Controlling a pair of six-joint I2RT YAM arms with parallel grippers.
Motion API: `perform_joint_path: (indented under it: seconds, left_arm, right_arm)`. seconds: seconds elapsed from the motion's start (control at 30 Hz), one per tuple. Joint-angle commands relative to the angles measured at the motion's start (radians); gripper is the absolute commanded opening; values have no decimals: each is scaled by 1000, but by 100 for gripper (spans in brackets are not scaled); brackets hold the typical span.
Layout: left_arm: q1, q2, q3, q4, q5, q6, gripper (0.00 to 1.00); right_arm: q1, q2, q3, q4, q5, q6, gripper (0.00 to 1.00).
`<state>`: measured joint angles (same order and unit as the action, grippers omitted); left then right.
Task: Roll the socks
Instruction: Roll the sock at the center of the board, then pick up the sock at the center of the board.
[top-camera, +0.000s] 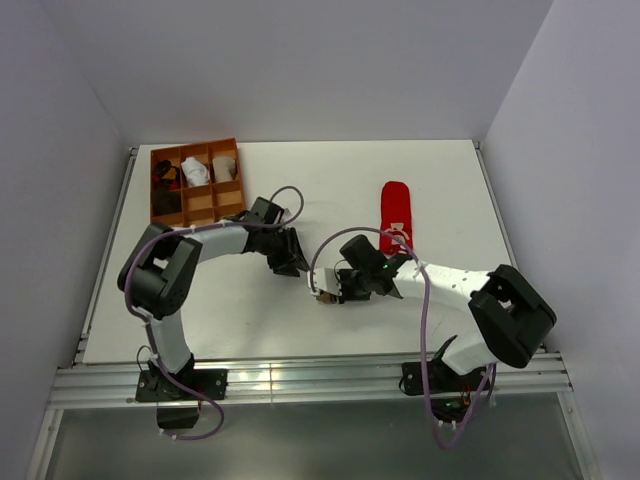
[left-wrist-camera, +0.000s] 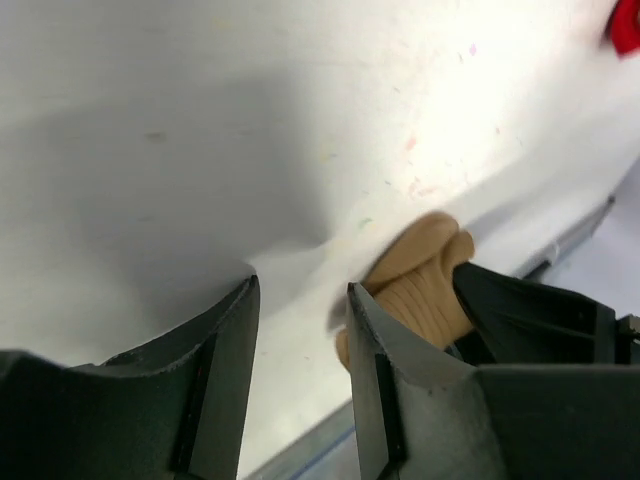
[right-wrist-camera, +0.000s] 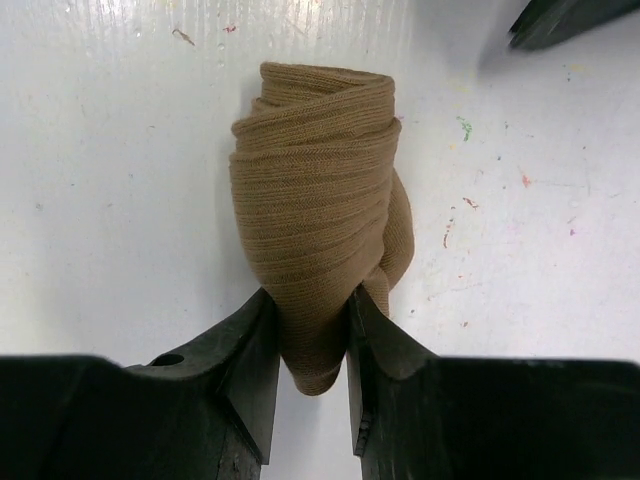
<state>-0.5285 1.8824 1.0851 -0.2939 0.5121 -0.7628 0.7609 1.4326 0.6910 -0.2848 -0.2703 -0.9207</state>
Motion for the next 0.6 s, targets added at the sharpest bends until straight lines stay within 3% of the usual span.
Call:
perform_joint_path:
  seconds: [0.0,0.27,0.33,0.4,0.57]
  left_arm:
    - [2,-129,-91,163,-164,-79,44]
    - [-13,-490,-445,467,-450,-150,44]
    - [-63,-551,-508,493,-507,-119,45]
    - [-153,-611,-524,472,-682,-84,46]
    - [-367,-618,-511,434,-946,37,50]
  right_arm:
    - [-17,74,21,-171,-72,22,18]
    - [-109,189,154,-327,-162,-20,18]
    - [-129,235,205,-361,-185,-35,18]
    - [-152,259,243,-398,-188,-46,18]
    - [-164,314,292,-450,-185,-56,18]
